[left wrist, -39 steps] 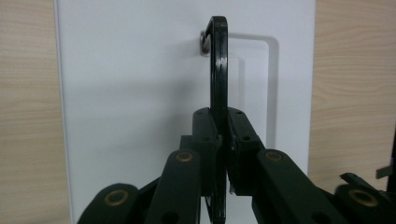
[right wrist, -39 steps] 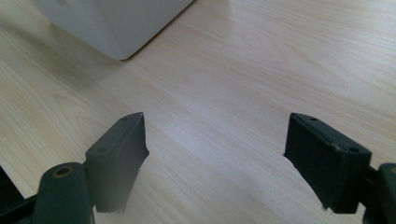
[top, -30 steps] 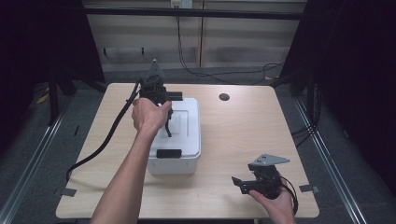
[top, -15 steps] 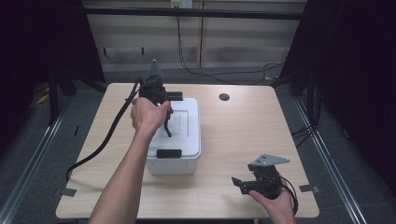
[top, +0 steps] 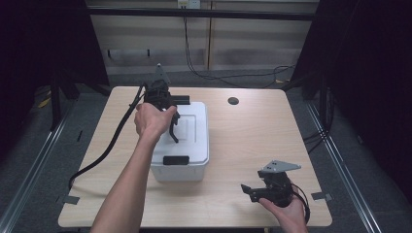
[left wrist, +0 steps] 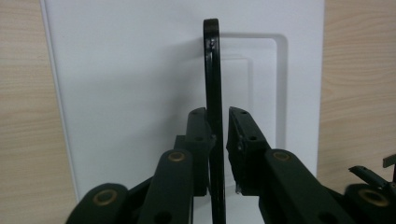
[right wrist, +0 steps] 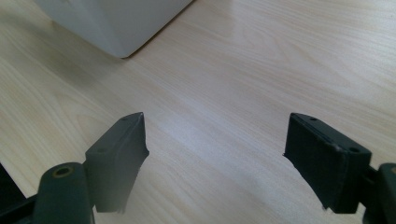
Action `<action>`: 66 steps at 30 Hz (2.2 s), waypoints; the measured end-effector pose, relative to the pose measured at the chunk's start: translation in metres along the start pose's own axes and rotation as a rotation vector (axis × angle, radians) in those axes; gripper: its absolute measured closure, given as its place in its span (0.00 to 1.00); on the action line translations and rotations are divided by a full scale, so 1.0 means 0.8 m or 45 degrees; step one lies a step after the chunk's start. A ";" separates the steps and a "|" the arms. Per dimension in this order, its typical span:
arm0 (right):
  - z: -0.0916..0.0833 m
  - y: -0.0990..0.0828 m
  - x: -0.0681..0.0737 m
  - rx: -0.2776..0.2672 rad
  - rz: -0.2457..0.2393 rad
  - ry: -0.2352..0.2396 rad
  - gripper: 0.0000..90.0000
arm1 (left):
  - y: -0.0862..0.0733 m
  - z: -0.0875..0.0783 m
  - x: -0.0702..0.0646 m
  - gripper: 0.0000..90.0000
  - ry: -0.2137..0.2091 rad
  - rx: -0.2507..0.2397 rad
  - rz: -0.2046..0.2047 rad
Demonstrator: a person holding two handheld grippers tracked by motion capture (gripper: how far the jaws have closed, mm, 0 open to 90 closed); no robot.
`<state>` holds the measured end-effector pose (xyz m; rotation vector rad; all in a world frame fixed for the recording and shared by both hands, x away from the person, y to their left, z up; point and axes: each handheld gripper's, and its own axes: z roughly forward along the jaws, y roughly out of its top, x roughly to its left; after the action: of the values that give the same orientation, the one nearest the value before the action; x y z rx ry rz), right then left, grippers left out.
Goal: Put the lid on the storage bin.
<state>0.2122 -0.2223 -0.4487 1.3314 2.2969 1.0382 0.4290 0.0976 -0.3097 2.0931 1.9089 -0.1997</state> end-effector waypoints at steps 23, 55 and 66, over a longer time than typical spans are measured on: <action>0.001 0.000 0.000 0.002 0.002 0.003 0.22 | 0.006 -0.016 0.010 0.43 -0.069 -0.016 0.211; 0.002 0.000 -0.001 0.007 0.020 -0.003 0.22 | -0.036 -0.051 0.092 0.32 -0.231 -0.302 0.593; 0.003 0.001 -0.001 0.012 0.032 -0.008 0.22 | -0.062 -0.053 0.149 0.27 -0.299 -0.458 0.658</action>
<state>0.2145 -0.2215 -0.4502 1.3680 2.2886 1.0308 0.3888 0.2275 -0.3122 2.1145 1.1255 0.0149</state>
